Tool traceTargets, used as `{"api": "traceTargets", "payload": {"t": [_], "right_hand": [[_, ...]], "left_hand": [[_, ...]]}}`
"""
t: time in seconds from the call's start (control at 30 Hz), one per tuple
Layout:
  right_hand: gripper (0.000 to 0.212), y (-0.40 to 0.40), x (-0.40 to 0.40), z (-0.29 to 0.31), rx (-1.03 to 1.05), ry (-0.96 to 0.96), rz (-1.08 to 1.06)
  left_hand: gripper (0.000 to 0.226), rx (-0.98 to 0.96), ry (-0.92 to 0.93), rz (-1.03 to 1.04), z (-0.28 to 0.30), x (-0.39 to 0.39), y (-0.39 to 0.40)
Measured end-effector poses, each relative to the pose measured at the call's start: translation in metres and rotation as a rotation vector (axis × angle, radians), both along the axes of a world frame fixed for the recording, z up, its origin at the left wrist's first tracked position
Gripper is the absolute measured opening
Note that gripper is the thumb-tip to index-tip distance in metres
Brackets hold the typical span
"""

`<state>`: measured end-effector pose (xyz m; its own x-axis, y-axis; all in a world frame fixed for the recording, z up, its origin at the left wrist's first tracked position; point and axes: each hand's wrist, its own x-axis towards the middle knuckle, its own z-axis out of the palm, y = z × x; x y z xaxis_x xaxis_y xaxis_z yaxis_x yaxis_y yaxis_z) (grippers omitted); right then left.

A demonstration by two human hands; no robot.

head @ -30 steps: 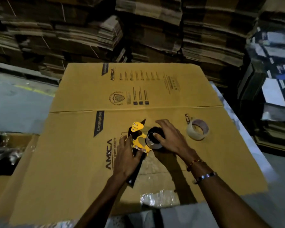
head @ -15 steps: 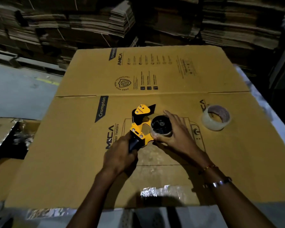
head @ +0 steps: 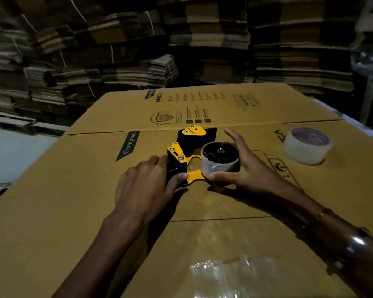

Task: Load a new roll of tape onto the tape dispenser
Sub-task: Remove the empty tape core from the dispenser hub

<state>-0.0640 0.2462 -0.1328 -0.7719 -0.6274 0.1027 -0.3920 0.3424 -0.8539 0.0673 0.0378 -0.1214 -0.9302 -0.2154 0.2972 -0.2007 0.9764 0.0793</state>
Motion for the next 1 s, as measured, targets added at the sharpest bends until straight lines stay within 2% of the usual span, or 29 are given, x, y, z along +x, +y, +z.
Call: {"api": "traceTargets", "payload": {"t": [0.13,0.3,0.5,0.63,0.77,0.87,1.0], "right_hand": [[0.123,0.002,0.007,0.002,-0.002,0.045,-0.005],[0.121,0.009,0.032,0.000,-0.029,0.088,-0.069],[0.127,0.021,0.063,-0.005,-0.040,0.094,-0.037],[0.117,0.026,0.074,-0.009,-0.035,0.225,-0.061],[0.105,0.028,0.077,-0.011,-0.051,0.365,-0.062],[0.096,0.028,0.076,-0.012,-0.079,0.418,-0.047],[0.097,0.029,0.073,-0.013,-0.111,0.424,-0.069]], "left_hand": [[0.074,-0.060,0.005,0.015,-0.004,0.002,0.004],[0.073,-0.072,0.041,0.015,-0.012,0.022,0.011],[0.054,-0.035,0.250,0.011,-0.026,0.046,0.017],[0.062,-0.100,0.341,0.017,-0.028,0.050,0.018],[0.042,-0.199,0.405,0.058,-0.032,0.047,0.016],[0.046,-0.228,0.435,0.062,-0.033,0.045,0.015],[0.050,-0.272,0.489,0.045,-0.037,0.045,0.014]]}}
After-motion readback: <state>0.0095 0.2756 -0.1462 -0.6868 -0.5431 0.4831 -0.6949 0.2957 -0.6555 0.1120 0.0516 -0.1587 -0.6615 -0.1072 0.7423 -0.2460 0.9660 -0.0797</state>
